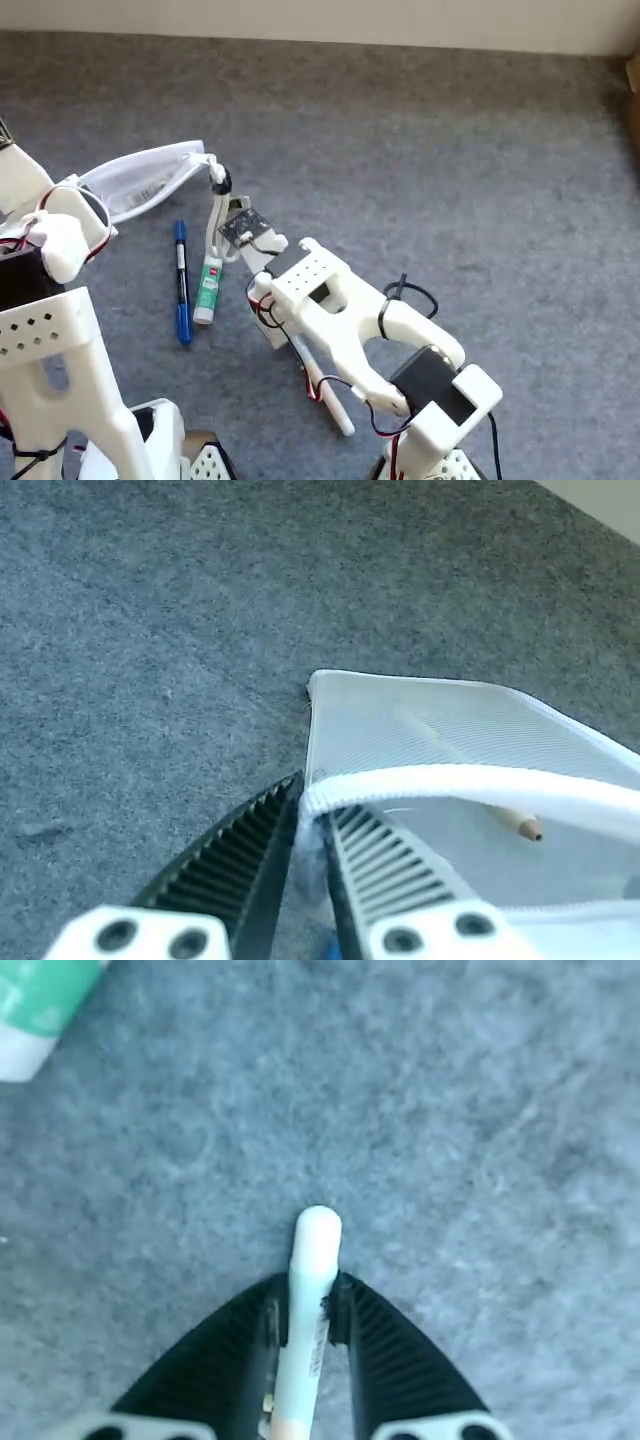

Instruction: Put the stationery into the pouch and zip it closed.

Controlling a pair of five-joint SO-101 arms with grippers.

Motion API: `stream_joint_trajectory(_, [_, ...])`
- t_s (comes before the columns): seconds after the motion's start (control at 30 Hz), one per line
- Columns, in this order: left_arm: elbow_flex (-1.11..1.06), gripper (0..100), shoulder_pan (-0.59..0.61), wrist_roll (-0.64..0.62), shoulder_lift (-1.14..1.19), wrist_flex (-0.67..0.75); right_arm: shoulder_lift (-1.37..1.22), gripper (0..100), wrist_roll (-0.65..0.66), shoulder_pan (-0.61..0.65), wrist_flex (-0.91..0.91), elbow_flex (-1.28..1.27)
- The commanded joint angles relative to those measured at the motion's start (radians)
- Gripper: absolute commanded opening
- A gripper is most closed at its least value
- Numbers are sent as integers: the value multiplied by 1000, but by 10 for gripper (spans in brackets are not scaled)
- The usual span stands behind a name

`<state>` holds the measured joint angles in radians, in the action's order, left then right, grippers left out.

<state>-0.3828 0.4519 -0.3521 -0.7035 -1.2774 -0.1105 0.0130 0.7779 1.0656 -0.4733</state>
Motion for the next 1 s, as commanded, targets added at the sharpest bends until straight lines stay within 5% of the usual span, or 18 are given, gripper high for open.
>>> stream_joint_trajectory(0.0, [-2,7,-16,-11,-19,14,8,84,14,-7,22,30])
stream_joint_trajectory(0.43, [-4,7,-18,-11,-19,14,-41,10,15,-12,156,39])
stream_joint_trajectory(0.97, [-2,7,-193,-9,-19,15,421,5,9,-177,154,30])
